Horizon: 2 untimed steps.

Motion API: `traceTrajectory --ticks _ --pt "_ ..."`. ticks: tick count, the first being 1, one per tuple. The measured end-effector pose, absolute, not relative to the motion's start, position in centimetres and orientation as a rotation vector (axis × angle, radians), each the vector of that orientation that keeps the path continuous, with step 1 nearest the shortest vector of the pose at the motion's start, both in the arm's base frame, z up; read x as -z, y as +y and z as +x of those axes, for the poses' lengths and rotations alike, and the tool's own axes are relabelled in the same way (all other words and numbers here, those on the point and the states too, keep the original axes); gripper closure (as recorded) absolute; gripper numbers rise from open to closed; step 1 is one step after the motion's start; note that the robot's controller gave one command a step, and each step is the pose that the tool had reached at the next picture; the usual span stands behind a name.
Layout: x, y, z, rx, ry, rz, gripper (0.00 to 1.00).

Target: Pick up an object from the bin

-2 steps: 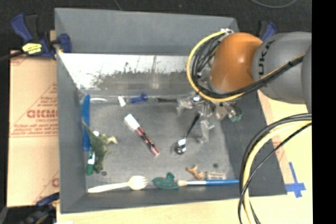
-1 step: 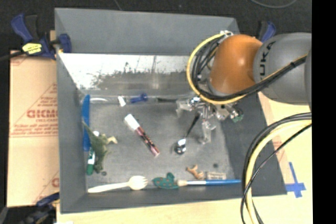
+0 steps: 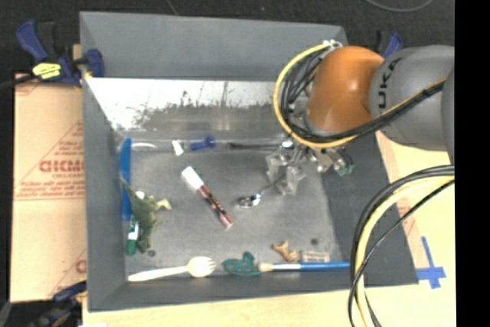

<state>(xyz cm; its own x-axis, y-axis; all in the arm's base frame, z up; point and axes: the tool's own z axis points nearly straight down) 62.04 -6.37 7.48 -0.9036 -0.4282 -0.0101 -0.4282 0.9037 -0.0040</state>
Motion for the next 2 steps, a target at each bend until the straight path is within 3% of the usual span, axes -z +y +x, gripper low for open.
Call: traceTrajectory --ticks 2 --pt "-8.5 -6.4 61.9 0.002 3.057 -0.688 1.00"
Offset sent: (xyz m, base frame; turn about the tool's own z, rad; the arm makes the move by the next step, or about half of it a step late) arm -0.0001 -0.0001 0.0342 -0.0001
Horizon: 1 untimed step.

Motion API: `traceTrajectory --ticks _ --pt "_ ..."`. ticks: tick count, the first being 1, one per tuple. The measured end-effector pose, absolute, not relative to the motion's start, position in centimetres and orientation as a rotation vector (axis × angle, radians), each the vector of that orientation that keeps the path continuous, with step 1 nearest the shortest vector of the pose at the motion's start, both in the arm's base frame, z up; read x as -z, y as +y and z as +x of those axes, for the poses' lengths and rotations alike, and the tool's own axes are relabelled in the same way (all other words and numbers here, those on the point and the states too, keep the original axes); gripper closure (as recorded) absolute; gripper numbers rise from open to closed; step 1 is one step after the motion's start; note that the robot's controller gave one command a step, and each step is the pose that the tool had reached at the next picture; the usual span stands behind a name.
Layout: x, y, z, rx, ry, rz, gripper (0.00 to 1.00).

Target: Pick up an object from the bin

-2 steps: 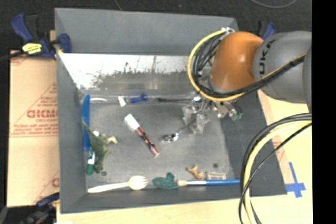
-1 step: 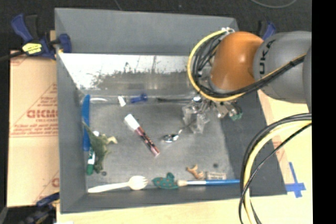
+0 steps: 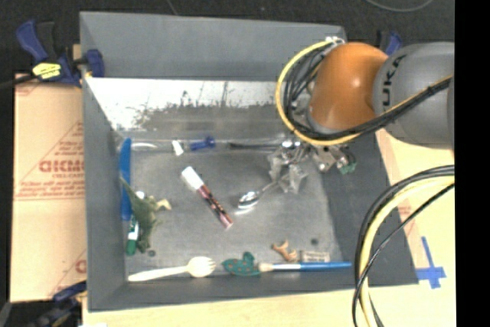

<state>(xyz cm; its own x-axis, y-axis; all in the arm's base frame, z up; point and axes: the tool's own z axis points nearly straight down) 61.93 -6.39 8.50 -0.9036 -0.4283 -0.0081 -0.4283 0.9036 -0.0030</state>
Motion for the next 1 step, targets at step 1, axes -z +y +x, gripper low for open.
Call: traceTrajectory --ticks 1 --pt "-11.20 -6.44 62.00 0.003 3.055 -0.685 1.00"
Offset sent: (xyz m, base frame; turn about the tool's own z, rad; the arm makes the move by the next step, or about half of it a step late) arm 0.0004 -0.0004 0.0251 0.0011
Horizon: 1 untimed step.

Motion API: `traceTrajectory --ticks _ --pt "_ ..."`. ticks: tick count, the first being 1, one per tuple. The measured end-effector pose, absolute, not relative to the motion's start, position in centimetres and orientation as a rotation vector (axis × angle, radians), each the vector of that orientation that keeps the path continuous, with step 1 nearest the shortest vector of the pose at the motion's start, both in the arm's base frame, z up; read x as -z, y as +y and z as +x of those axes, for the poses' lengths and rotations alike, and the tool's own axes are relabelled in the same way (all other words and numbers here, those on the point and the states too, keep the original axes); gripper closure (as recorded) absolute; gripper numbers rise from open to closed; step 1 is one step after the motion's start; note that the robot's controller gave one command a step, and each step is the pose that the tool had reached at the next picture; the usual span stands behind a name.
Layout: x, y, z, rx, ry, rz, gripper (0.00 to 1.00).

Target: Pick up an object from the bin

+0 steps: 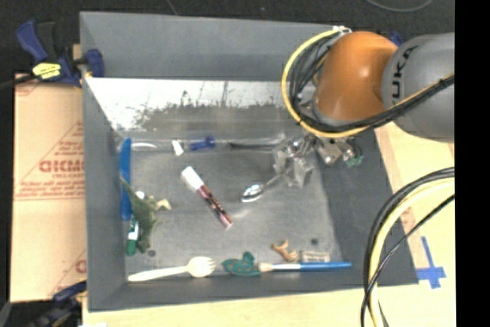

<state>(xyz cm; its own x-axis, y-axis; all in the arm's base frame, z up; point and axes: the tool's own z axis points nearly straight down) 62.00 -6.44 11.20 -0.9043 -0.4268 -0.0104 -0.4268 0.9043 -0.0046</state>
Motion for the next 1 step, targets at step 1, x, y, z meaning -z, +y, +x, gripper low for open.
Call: traceTrajectory --ticks 1 --pt "-13.68 -6.46 62.10 0.006 3.051 -0.683 1.00"
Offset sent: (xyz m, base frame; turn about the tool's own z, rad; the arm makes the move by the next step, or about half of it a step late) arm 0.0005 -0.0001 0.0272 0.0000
